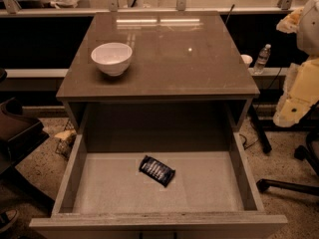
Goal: Pick rxbar blueberry from top drawer and place on counter
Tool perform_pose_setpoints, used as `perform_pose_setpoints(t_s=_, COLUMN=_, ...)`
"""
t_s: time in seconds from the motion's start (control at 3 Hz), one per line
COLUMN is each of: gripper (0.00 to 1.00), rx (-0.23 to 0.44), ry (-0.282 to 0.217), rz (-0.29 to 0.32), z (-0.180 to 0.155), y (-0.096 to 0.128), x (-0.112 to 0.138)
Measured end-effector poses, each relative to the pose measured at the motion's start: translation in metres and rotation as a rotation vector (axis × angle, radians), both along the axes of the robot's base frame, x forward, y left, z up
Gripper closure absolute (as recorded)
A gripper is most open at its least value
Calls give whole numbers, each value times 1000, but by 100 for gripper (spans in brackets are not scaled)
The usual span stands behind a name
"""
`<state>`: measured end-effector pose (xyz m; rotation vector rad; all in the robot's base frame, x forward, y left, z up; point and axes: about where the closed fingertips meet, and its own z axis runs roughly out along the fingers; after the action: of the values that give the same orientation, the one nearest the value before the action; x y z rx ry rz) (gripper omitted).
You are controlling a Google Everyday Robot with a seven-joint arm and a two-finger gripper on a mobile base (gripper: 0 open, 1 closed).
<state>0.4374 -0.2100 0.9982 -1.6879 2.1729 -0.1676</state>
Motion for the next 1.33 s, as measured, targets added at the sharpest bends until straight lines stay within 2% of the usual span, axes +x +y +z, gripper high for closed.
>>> perform_pose_setpoints(t_s=0.33, gripper=0, rx=0, ry=-1, rz=0, z=0, y=0, x=0)
perform_pose_setpoints(t_s=0.67, gripper=0, rx=15, ry=-3, rz=-19, z=-26, y=1, x=4)
perform_pose_setpoints(t_s=1.0, gripper=0, rx=58, ry=5, rz=-44, z=-78, y=6, x=4)
perform_pose_setpoints(t_s=1.33, gripper=0, rx=137, ry=28, rz=-81, z=-149, y=20, x=4)
